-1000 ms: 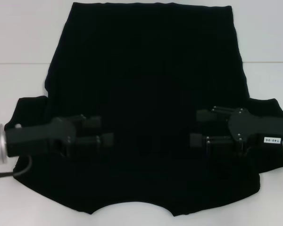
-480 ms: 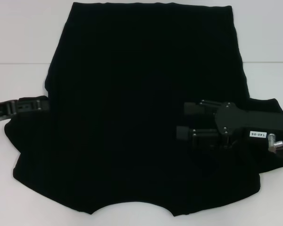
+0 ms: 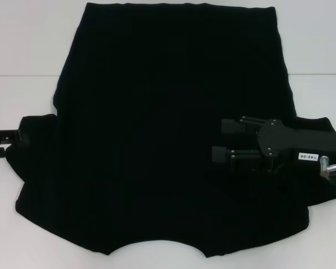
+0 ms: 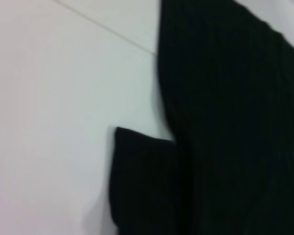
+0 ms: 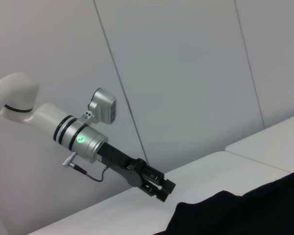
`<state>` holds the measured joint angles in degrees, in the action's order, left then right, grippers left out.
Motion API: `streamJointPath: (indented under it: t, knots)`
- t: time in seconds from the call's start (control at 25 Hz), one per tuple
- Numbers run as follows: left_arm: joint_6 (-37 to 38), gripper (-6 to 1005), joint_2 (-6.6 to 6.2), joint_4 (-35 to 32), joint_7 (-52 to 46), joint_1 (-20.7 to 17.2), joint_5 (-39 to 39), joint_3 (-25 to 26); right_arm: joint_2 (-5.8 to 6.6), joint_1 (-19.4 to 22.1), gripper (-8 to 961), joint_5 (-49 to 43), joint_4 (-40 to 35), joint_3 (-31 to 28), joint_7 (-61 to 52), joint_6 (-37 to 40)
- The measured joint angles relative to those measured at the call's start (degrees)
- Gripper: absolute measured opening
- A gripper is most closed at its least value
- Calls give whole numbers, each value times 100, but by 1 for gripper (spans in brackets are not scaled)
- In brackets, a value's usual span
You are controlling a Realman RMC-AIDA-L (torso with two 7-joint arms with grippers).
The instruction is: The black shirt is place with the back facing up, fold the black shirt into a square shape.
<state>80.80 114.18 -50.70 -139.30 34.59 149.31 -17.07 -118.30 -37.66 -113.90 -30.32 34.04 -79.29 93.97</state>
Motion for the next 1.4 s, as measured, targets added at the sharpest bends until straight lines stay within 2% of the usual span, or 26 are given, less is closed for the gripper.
streamJointPath:
  t: [0.28, 0.52, 0.88, 1.4]
  knots:
    - [-415, 815, -40, 173, -561, 198, 657, -161, -13, 20, 911, -1, 0, -3, -8, -40]
    - [-822, 815, -72, 572, -661, 329, 682, -319, -19, 54, 911, -1, 0, -4, -6, -26]
    - [-1344, 814, -30, 645, -916, 354, 842, -561, -5, 68, 912, 6, 0, -12, -23, -43]
    - [-1413, 814, -6, 791, -853, 418, 798, -561, 10, 67, 913, 9, 0, -12, -25, -46]
